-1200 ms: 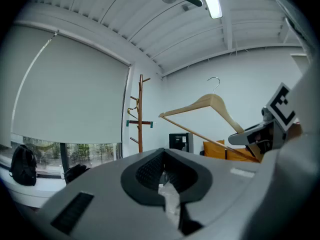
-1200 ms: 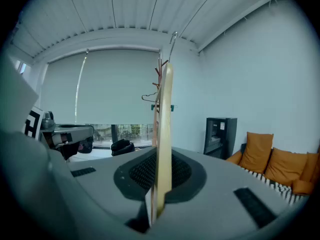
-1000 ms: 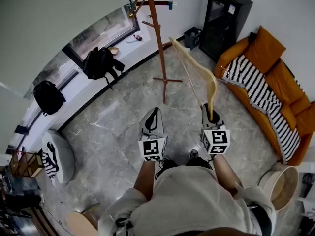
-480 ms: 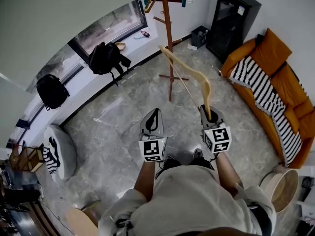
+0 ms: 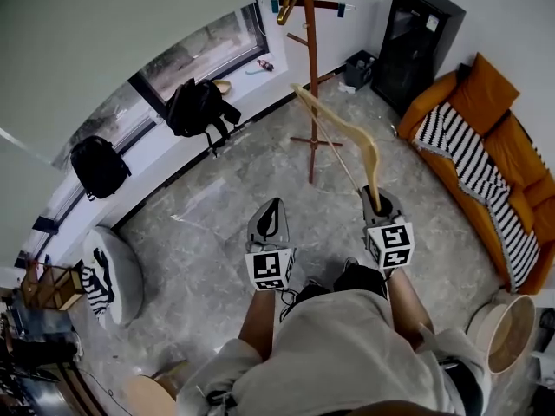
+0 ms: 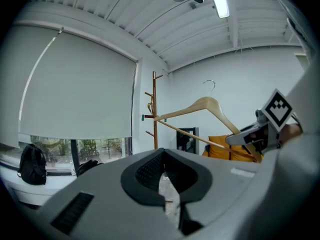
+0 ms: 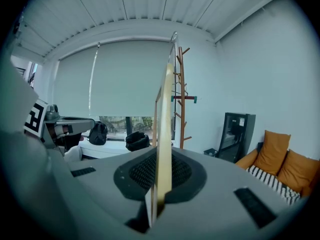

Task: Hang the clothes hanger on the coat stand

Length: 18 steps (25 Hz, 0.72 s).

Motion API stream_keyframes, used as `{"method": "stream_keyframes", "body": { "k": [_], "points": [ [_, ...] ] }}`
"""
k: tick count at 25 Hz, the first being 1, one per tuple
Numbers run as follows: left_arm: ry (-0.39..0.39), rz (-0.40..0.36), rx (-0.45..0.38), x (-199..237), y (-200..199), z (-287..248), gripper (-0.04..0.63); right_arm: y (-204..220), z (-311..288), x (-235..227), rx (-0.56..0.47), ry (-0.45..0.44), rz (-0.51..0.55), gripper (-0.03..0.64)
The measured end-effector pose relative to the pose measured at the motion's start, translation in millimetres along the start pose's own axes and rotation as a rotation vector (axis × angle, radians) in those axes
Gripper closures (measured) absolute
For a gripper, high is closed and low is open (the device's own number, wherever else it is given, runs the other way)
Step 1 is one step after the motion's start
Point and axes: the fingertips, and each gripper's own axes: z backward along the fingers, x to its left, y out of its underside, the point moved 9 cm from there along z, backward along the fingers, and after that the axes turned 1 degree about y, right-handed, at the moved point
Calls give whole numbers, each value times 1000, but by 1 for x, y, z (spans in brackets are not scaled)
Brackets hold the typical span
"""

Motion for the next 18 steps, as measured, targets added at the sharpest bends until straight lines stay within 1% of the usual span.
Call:
{"method": "stream_keyframes", "body": {
  "k": [4, 9, 12, 16, 18],
  "points": [
    [9, 12, 1, -3, 6, -4, 586, 0, -7, -2, 14, -4, 5, 608],
    [5, 13, 1, 7, 4, -27, 586, -9, -34, -11, 5, -15, 7, 609],
    [-5, 16, 13, 18, 4, -47, 586, -14, -60, -18, 1, -53, 15, 609],
    [-3, -19, 28, 28, 2, -83, 586, -16, -96, -32, 40, -131, 81, 608],
    [1, -20, 38, 32, -3, -105, 586, -19, -112, -42, 48, -156, 94, 609]
  ]
}}
